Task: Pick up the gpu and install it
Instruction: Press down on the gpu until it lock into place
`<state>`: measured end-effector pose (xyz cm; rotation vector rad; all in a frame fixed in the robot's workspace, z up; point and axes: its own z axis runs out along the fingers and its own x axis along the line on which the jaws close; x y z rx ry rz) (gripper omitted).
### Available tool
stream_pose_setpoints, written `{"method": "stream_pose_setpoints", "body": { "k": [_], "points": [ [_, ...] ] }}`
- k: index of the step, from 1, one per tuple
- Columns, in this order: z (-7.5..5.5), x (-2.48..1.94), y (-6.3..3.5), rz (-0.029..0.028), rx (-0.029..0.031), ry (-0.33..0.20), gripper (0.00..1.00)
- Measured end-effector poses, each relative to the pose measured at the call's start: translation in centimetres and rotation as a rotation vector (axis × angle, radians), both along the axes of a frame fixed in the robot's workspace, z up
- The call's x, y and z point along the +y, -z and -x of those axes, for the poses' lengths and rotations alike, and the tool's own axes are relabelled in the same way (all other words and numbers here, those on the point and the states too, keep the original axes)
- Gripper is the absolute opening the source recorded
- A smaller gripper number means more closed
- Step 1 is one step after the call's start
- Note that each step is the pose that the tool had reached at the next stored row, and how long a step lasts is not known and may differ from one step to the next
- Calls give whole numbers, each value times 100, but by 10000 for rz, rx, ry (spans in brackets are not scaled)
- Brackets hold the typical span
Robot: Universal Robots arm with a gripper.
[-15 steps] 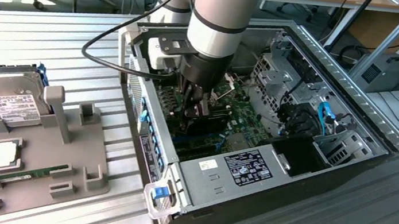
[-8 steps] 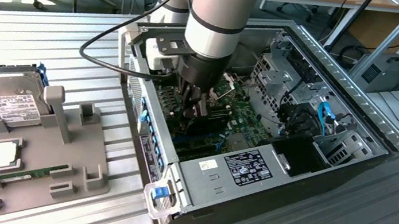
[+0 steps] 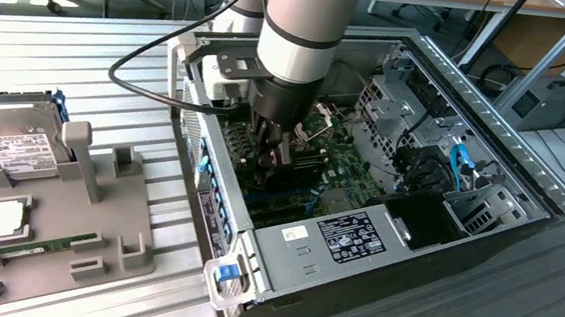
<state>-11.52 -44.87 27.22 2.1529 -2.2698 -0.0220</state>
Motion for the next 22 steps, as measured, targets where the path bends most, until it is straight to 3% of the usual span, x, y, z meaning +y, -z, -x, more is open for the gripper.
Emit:
{"method": "stream_pose_setpoints", "body": {
  "k": [8,10,12,15,18,21,22],
  "points": [
    [2,1,14,-3,-1,1,11],
    [2,4,-28,-31,-15,4,11],
    [2,1,-128,-4,-3,3,11],
    [-11,1,-160,-7,3,1,11],
    [-94,1,-158,-4,114,1,11],
    [-207,0,-132,-2,284,1,11],
    [-209,1,-123,0,301,0,11]
  ]
}}
